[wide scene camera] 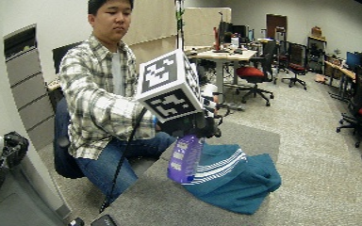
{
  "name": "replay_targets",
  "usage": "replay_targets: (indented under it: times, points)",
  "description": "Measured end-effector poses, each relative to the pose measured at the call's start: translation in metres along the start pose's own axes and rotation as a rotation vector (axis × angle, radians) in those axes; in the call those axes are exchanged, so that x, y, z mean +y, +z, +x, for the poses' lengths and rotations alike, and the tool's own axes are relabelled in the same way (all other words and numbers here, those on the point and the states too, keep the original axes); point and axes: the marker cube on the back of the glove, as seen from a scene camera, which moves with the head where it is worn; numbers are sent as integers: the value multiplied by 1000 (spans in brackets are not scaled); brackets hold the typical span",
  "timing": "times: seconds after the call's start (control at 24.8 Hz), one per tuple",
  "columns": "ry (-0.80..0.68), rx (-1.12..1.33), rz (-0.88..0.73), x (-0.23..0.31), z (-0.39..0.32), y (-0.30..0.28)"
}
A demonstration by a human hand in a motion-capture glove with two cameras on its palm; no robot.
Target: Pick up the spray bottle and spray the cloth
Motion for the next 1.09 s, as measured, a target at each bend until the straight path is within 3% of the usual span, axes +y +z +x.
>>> replay_targets:
  times: [1.09]
  points:
    - [-44, 494, -349, -6, -11, 73]
